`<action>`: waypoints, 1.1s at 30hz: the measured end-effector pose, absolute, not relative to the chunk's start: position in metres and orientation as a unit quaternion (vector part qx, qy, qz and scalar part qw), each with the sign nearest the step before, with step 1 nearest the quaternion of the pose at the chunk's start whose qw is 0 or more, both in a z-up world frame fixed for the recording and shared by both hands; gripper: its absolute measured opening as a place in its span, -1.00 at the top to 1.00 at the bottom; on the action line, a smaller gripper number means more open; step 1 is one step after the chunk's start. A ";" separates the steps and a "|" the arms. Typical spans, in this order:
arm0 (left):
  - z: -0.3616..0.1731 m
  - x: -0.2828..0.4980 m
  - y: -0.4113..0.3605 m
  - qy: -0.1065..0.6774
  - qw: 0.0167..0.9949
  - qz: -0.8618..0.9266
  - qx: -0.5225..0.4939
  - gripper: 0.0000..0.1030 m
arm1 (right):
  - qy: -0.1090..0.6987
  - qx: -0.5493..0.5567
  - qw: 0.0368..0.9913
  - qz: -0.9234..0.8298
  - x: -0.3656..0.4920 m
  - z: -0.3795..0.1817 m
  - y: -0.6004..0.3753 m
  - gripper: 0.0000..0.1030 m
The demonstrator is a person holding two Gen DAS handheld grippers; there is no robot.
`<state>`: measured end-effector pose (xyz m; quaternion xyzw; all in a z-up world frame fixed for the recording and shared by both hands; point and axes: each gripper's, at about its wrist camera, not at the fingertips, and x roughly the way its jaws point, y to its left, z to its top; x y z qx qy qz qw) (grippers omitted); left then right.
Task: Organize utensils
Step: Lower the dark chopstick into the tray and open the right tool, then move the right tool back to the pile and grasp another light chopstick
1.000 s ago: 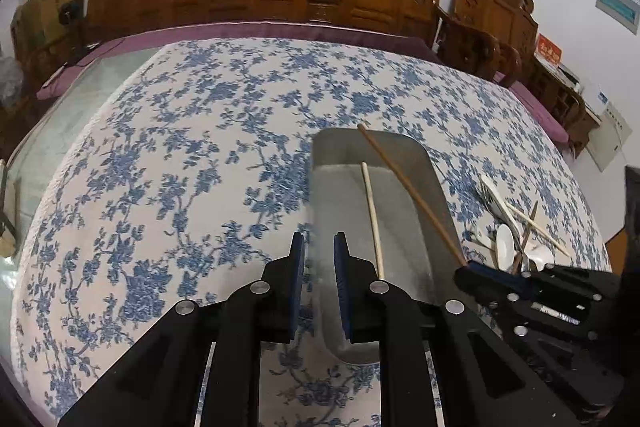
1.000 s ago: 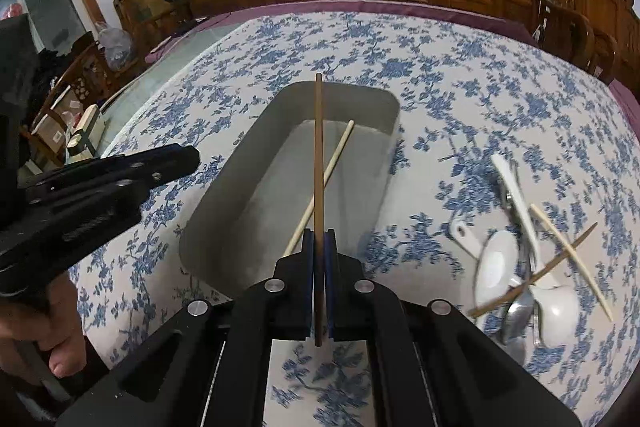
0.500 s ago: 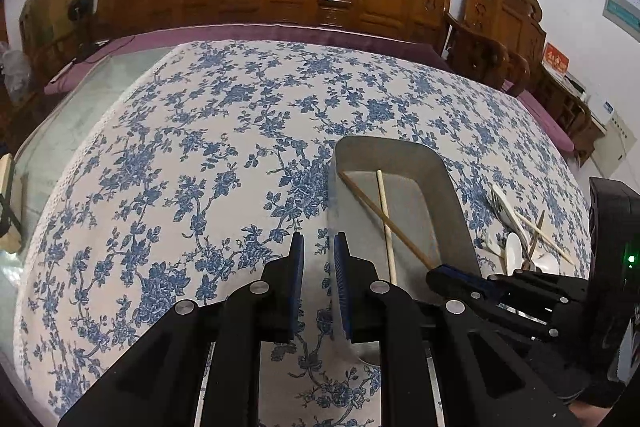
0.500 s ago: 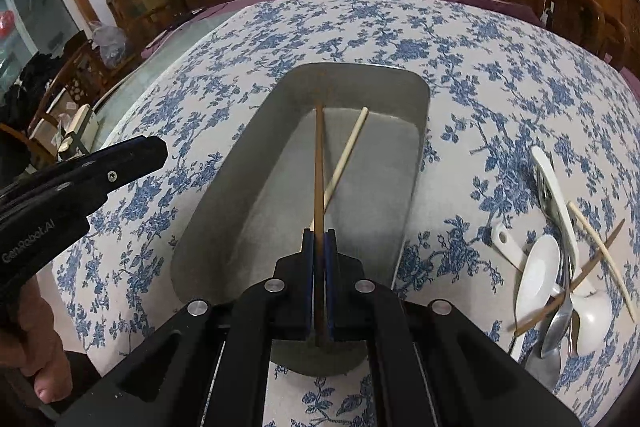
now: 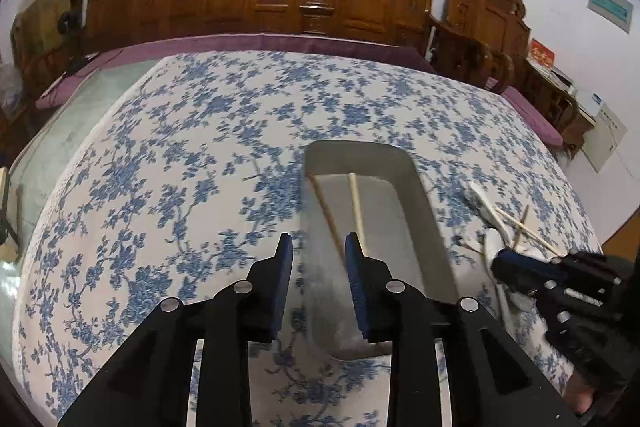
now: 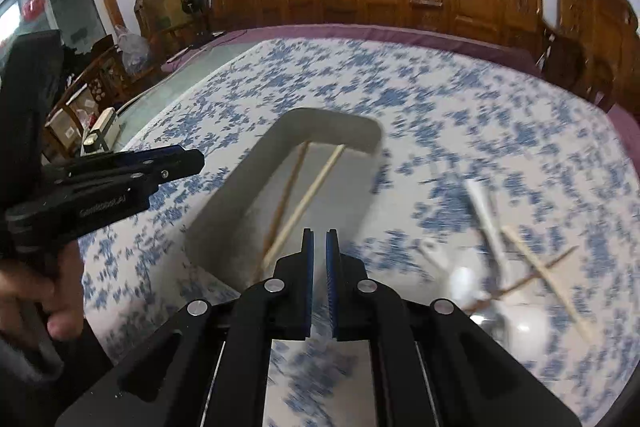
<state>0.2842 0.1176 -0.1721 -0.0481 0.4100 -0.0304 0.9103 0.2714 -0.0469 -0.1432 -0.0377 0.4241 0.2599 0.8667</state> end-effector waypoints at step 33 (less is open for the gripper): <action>-0.190 0.252 -0.015 0.412 0.899 -0.146 -0.003 -0.01 | 0.489 -0.096 0.859 0.114 0.310 -0.210 -0.232 0.44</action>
